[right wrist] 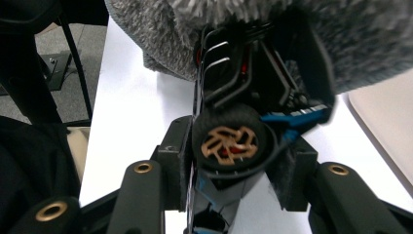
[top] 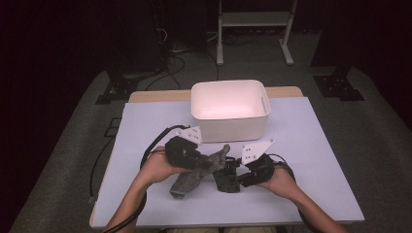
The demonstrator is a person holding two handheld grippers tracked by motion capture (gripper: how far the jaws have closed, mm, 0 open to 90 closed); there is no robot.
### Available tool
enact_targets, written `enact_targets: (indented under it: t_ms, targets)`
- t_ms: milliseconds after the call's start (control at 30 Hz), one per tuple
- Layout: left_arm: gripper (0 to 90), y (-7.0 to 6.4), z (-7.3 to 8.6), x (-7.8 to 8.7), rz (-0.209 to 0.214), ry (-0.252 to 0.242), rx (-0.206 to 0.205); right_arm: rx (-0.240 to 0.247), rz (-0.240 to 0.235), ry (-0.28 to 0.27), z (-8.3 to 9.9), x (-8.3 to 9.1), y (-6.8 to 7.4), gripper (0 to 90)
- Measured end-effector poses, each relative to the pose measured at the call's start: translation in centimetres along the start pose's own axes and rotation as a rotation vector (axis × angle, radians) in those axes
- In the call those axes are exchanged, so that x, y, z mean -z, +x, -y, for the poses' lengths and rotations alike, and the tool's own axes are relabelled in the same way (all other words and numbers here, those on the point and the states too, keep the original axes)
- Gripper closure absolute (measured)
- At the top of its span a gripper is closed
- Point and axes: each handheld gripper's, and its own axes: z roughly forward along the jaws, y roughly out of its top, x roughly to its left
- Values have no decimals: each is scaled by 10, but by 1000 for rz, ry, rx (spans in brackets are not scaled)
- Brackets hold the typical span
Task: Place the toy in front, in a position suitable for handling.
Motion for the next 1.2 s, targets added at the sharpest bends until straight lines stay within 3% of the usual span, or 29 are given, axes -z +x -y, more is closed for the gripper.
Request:
enact_targets:
  t_ms: [200,400,467,667,1200]
  targets:
    - [822,-4,-7,2,-5,8,-24,3,-2,-15,1,4,1,583]
    - [821,-12,-26,1,-4,26,-74,4,8,-17,1,2,2,584]
    - [821,-18,-36,-3,-1,35,-105,12,13,-19,0,1,3,584]
    - [821,-23,-52,-17,23,58,-144,20,29,-25,1,2,8,584]
    - [811,-27,-59,-28,47,28,-150,-13,35,-52,15,14,6,587]
